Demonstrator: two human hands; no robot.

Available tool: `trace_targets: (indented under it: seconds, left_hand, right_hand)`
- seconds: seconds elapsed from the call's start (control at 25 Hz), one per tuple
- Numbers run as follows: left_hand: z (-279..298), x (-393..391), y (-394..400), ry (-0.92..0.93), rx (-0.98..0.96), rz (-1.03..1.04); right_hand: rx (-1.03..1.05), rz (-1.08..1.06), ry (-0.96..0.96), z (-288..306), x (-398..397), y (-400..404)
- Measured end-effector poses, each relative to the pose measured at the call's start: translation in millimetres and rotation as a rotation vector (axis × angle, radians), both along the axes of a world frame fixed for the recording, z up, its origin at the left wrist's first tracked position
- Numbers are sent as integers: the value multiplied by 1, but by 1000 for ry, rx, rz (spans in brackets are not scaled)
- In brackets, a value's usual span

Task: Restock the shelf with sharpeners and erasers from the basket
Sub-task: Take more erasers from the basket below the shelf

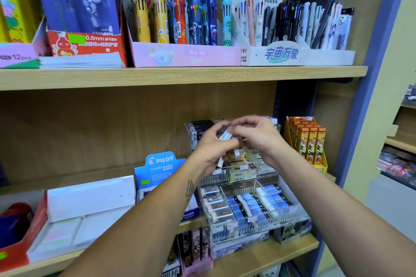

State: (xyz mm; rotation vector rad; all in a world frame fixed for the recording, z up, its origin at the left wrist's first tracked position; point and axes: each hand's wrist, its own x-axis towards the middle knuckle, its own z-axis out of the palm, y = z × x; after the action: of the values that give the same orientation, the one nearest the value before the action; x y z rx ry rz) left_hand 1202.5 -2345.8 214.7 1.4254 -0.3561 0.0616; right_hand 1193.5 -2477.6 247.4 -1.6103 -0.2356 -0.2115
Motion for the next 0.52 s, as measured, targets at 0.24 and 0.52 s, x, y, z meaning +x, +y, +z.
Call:
trace_targets:
  seconds: [0.24, 0.52]
  left_hand:
    - [2, 2, 7, 127, -172, -53]
    - [1, 7, 6, 186, -202, 4]
  right_hand:
    - [311, 18, 85, -4, 8, -27]
    - [-78, -100, -46, -29, 13, -38]
